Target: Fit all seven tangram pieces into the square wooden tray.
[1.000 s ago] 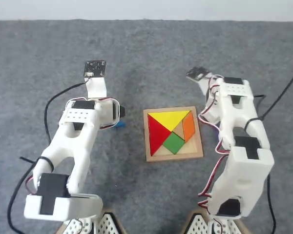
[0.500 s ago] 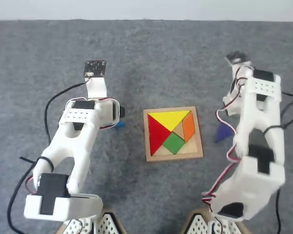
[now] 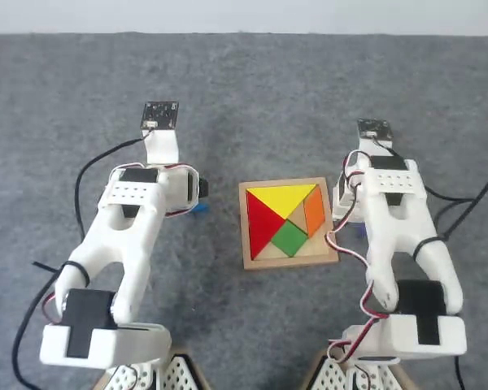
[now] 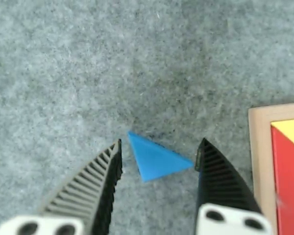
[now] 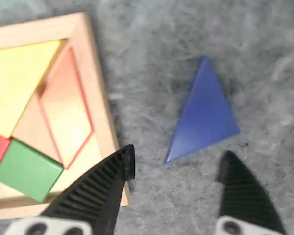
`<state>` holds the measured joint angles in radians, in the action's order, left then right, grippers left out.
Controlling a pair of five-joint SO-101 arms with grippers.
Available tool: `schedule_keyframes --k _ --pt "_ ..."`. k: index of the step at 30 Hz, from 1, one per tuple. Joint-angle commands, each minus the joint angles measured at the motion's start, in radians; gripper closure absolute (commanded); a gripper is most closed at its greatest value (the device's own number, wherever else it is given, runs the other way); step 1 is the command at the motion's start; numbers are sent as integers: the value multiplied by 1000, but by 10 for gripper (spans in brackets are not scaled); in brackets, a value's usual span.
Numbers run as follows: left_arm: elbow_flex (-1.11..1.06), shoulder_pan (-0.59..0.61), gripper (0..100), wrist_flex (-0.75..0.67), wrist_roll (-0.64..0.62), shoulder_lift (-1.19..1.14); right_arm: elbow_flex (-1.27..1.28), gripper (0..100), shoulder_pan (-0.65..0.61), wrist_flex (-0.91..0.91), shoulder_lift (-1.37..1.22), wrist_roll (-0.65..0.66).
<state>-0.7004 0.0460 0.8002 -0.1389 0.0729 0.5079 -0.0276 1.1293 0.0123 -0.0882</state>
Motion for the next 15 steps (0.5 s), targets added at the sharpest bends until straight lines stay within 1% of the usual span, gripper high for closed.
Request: schedule_keyframes --k 1,4,6,10,15 --pt "7 -5 765 -18 14 57 -14 611 79 -16 59 3" --pt "7 -5 765 -20 14 57 -12 608 117 -16 76 8" --pt "7 -5 765 -20 14 57 -6 608 108 -21 62 8" --pt "5 -5 765 -18 14 57 17 608 91 -96 -1 -15" --pt "5 -5 765 -18 14 57 -29 608 65 -128 -97 -21"
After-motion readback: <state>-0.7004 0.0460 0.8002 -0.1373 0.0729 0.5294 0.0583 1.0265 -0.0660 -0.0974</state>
